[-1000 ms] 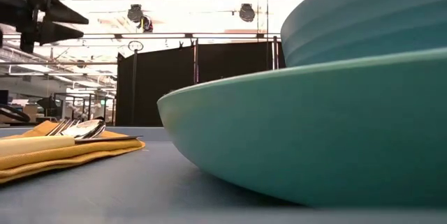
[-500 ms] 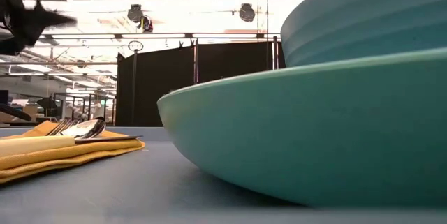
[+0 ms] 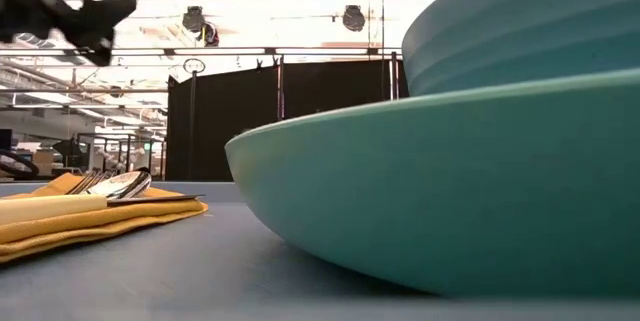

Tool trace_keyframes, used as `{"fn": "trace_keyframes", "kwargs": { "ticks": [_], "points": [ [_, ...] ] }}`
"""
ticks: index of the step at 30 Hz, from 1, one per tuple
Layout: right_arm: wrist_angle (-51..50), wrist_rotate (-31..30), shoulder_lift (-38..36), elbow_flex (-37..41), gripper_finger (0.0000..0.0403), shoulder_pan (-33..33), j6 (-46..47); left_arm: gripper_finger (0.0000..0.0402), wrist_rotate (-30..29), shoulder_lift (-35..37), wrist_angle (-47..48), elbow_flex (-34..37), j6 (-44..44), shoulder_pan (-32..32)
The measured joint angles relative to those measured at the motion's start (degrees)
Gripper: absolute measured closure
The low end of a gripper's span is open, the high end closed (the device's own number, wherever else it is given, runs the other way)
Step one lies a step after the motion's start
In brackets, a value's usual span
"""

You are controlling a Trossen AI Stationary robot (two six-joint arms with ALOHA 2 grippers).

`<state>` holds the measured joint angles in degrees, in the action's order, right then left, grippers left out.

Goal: Set up tray
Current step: Return to Home Position

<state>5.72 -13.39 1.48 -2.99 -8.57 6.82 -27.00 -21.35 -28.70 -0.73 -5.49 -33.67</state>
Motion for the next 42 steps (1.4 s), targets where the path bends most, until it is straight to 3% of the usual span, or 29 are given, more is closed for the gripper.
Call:
{"fn": "trace_keyframes", "kwargs": {
  "ticks": [6, 10, 14, 19, 29, 42],
  "points": [
    [0.0, 0.0, 0.0, 0.0, 0.028, 0.0, 0.0, 0.0192, 20.4, -0.5, 0.4, 0.0, -1.1, 18.9],
    [0.0, 0.0, 0.0, 0.0, 0.028, 0.0, 0.0, 0.0192, 24.5, -0.5, 7.5, 0.0, -4.2, 29.8],
    [0.0, 0.0, 0.0, 0.0, 0.028, 0.0, 0.0, 0.0192, 25.5, -0.5, 15.2, 0.1, -8.8, 36.3],
    [0.0, 0.0, 0.0, 0.0, 0.028, 0.0, 0.0, 0.0192, 30.0, -0.3, 15.7, 0.1, -7.8, 40.0],
    [0.0, 0.0, 0.0, 0.0, 0.028, 0.0, 0.0, 0.0192, 28.2, 4.3, 22.7, 0.1, -9.7, 47.5],
    [0.0, 0.0, 0.0, 0.0, 0.028, 0.0, 0.0, 0.0192, 28.9, 16.7, 27.6, 0.1, -6.9, 46.6]
  ]
}}
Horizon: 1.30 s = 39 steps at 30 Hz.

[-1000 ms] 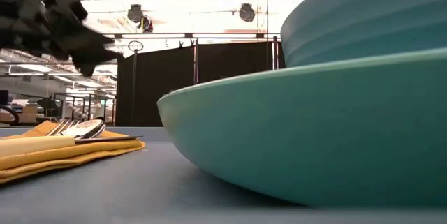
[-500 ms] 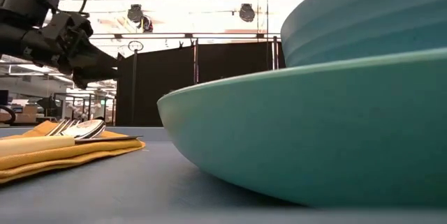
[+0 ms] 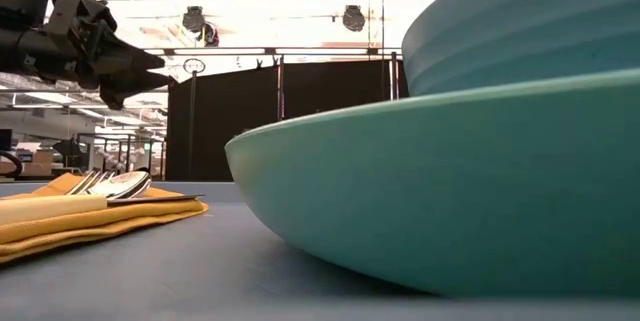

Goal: Set up tray
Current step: Return to Home Position

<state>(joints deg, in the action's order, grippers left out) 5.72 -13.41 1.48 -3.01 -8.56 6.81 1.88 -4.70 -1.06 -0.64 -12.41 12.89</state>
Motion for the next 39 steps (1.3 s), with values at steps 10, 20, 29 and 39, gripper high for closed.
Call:
{"fn": "trace_keyframes", "kwargs": {
  "ticks": [10, 20, 29, 39],
  "points": [
    [0.0, 0.0, 0.0, 0.0, 0.028, 0.0, 0.0, 0.0192, -1.6, 0.1, 0.2, 0.0, -2.8, -0.3],
    [0.0, 0.0, 0.0, 0.0, 0.028, 0.0, 0.0, 0.0192, -1.9, 0.1, 0.3, 0.0, -1.5, -0.3],
    [-0.5, 0.0, 0.0, 0.0, 0.028, 0.0, -2.3, 0.0192, -1.9, 0.1, 0.3, 0.0, -0.9, -0.3],
    [-0.8, 0.0, 0.0, 0.0, 0.028, 0.0, 0.4, 0.0192, -1.9, 0.1, 0.4, 0.0, -0.8, -0.3]
  ]
}}
